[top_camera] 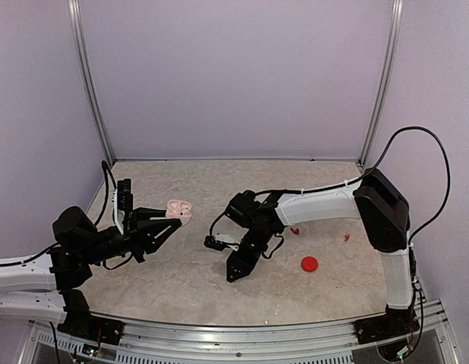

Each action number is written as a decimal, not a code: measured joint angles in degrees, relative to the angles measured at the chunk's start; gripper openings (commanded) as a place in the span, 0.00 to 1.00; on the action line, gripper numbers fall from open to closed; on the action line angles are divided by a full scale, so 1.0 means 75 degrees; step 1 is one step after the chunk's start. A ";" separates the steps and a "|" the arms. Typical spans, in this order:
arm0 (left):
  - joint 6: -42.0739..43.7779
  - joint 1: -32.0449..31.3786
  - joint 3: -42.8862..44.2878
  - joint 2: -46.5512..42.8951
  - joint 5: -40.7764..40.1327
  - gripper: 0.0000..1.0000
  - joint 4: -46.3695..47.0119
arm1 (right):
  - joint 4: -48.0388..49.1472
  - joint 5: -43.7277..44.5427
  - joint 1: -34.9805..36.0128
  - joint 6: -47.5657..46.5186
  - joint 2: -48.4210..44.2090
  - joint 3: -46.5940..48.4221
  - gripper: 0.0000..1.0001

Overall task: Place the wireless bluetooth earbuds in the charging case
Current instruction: Place the left earbud at the center of the board, then move the left earbud to the center of the board.

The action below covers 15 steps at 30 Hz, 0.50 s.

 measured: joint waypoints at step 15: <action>0.0006 0.0052 -0.0015 -0.0233 -0.0029 0.01 0.0000 | -0.1996 0.3421 0.0836 0.0012 -0.0466 0.1300 0.38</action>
